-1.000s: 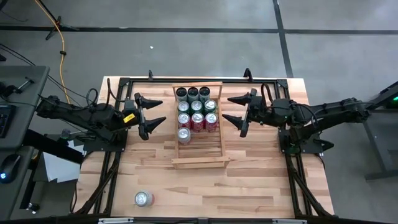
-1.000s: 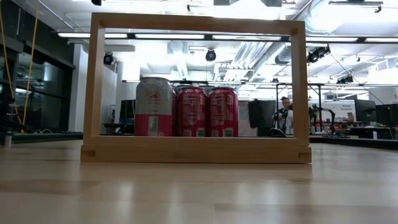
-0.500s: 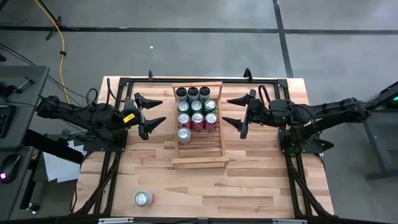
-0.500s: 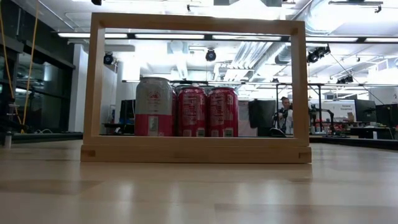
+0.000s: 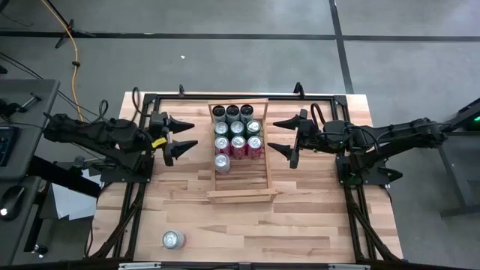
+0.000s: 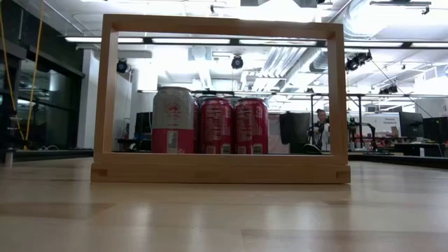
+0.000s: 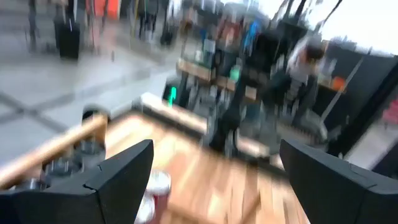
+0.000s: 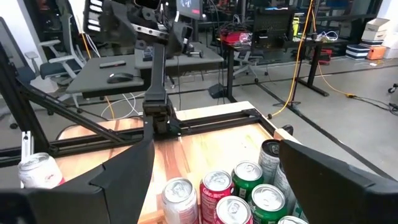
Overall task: Place canned beverage on shelf
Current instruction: Put the pink can on the shelf aligned with the other pink can
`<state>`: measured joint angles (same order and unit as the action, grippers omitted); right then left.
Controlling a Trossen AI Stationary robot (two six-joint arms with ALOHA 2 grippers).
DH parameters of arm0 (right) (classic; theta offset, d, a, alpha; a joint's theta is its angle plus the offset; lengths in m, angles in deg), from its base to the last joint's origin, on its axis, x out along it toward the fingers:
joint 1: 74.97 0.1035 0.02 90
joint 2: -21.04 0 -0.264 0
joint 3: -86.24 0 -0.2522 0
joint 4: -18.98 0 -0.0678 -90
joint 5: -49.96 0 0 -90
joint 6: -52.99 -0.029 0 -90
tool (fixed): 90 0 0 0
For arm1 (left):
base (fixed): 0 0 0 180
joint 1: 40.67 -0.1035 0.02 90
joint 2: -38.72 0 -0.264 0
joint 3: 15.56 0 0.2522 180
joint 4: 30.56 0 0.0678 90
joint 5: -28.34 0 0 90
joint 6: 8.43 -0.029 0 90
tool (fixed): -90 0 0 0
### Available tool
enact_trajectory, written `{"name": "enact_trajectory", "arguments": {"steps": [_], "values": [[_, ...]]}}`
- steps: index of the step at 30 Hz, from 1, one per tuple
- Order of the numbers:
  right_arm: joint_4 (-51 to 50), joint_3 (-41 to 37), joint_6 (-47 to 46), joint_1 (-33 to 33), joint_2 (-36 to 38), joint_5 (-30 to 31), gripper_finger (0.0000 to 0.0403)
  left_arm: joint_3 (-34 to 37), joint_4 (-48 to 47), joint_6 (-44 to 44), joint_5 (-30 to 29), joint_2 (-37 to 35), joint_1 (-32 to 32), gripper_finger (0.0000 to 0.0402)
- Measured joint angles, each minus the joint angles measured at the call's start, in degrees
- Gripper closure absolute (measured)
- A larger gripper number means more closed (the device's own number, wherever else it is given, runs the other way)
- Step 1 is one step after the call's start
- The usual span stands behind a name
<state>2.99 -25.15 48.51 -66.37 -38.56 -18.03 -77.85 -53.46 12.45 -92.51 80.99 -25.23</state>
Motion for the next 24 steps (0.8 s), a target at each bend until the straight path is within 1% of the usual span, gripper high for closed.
{"name": "enact_trajectory", "arguments": {"steps": [3,8,10,12,15,19,21,24], "values": [[-0.1,0.0,0.0,0.0,0.0,0.0,0.0073,-7.7,-13.7,5.5,2.3,3.0,0.5,0.0060],[-0.2,0.0,0.0,0.0,0.0,0.0,0.0073,-20.4,-38.9,18.6,5.6,10.4,4.0,0.0060],[-0.2,0.0,0.0,0.0,0.0,0.0,0.0073,-23.8,-47.2,25.2,7.8,13.7,6.3,0.0060],[-0.4,0.0,0.0,0.0,0.0,0.0,0.0073,-25.7,-54.0,32.2,10.5,16.5,9.1,0.0060],[-0.7,0.0,-1.6,0.0,0.0,0.0,0.0073,-26.0,-61.7,42.8,13.6,20.3,14.4,0.0060],[-1.9,0.0,-3.1,0.0,0.0,0.0,0.0073,-25.9,-69.9,59.0,15.6,25.0,22.6,0.0060],[-2.0,0.0,-3.1,0.0,0.0,0.0,0.0073,-25.9,-71.3,67.6,16.4,27.2,26.5,0.0060],[-2.0,0.0,-3.1,0.0,0.0,0.0,0.0073,-25.9,-68.9,77.9,19.2,30.3,31.5,0.0060]]}}
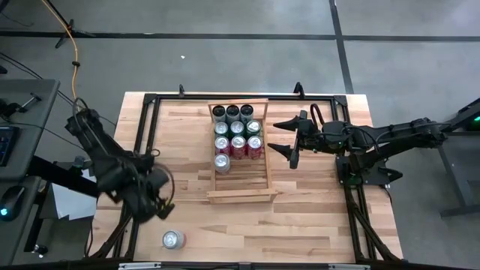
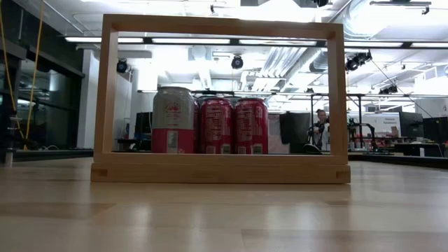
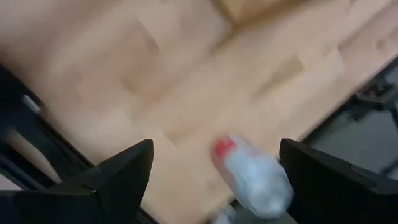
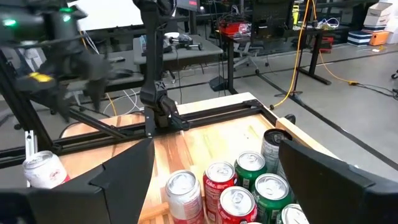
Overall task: Place canned beverage on shelf
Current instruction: Put the pink can on the shelf aligned with the other pink can
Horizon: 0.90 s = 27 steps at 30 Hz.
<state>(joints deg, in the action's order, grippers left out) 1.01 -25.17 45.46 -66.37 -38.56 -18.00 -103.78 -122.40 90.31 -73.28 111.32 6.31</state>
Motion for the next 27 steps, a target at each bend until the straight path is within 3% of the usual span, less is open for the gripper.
{"name": "enact_trajectory", "arguments": {"steps": [10,17,27], "values": [[-0.1,0.0,0.0,0.0,0.0,0.0,0.0073,0.0,12.5,17.2,10.1,8.9,6.0,0.0060],[-2.0,0.0,0.1,0.0,0.0,0.1,0.0073,-0.1,16.5,18.2,12.4,12.6,5.9,0.0060],[-4.8,0.0,2.5,0.0,0.0,0.1,0.0073,-7.1,11.8,15.0,15.7,18.7,4.1,0.0061]]}}
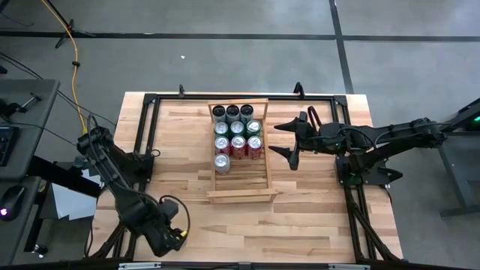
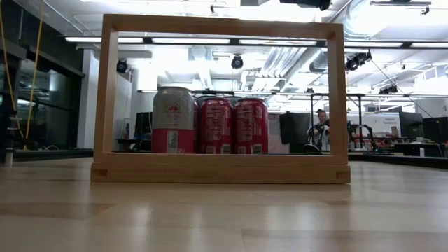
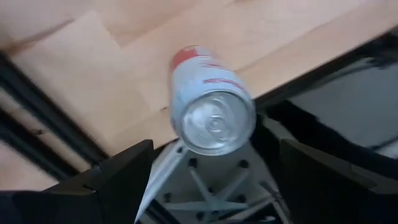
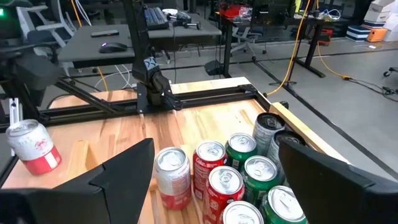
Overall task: Place canned beverage on shelf
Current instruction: Put the pink can on the shelf aligned with the other pink can
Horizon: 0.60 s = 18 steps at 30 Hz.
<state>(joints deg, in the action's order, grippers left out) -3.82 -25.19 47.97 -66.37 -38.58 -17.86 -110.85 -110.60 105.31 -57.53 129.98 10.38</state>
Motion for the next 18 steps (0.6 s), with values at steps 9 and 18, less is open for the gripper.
{"name": "enact_trajectory", "arguments": {"steps": [9,18], "values": [[-1.9,0.0,0.6,0.0,0.0,-0.1,0.0073,-4.6,-3.2,-2.1,1.4,7.2,-0.2,0.0062],[-2.8,0.0,0.6,0.0,0.0,-0.1,0.0073,-4.7,-3.3,-1.8,1.1,10.6,-0.2,0.0062]]}}
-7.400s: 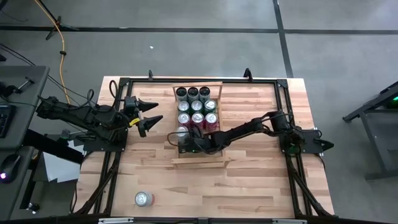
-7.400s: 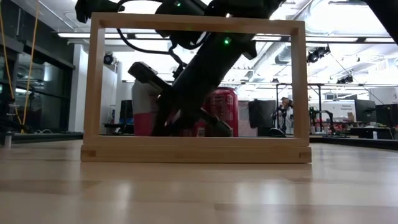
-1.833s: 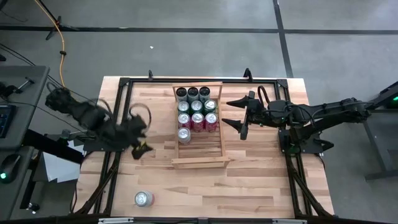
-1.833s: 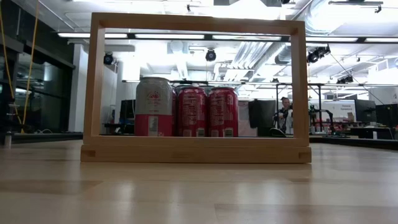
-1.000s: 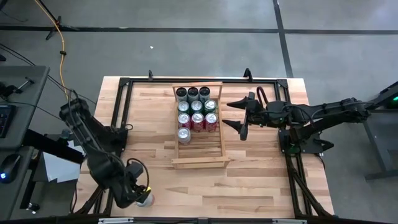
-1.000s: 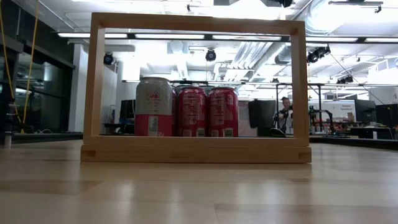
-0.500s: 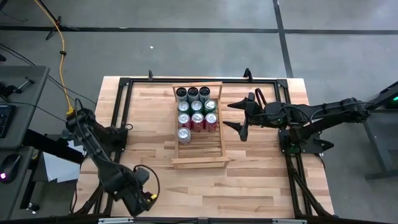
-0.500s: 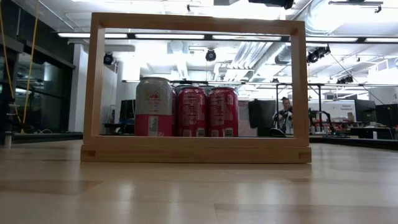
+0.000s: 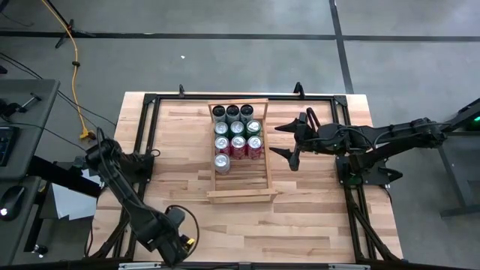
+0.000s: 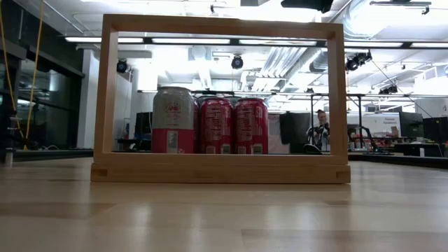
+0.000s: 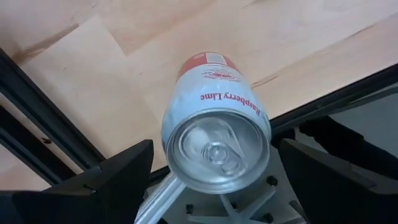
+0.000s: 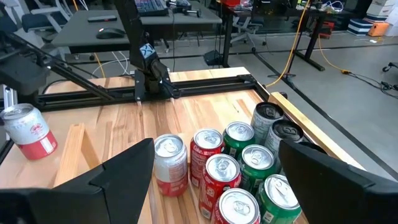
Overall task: Place canned beverage on shelf
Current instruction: Put the pink can on the shelf aligned with the other pink can
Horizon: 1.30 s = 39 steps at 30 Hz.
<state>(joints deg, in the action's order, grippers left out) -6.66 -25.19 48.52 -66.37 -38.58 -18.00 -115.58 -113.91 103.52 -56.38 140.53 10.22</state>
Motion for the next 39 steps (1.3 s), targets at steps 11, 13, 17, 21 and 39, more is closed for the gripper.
{"name": "enact_trajectory", "arguments": {"steps": [11,13,17,21,39], "values": [[-0.2,0.0,0.0,0.0,0.0,0.0,0.0073,0.0,0.1,-4.5,0.2,4.4,0.0,0.0062],[-0.3,0.0,0.0,0.0,0.0,0.0,0.0073,0.0,0.2,-5.3,0.4,5.1,0.0,0.0062],[-0.4,0.0,0.0,0.0,0.0,0.0,0.0073,0.0,0.1,-6.1,0.4,5.8,0.0,0.0062],[-0.4,0.0,0.0,0.0,0.0,0.0,0.0073,0.0,0.3,-6.2,0.4,6.7,0.0,0.0062],[-0.8,0.0,0.0,0.0,0.0,0.0,0.0073,0.1,2.6,-6.1,2.6,7.1,0.1,0.0062]]}}
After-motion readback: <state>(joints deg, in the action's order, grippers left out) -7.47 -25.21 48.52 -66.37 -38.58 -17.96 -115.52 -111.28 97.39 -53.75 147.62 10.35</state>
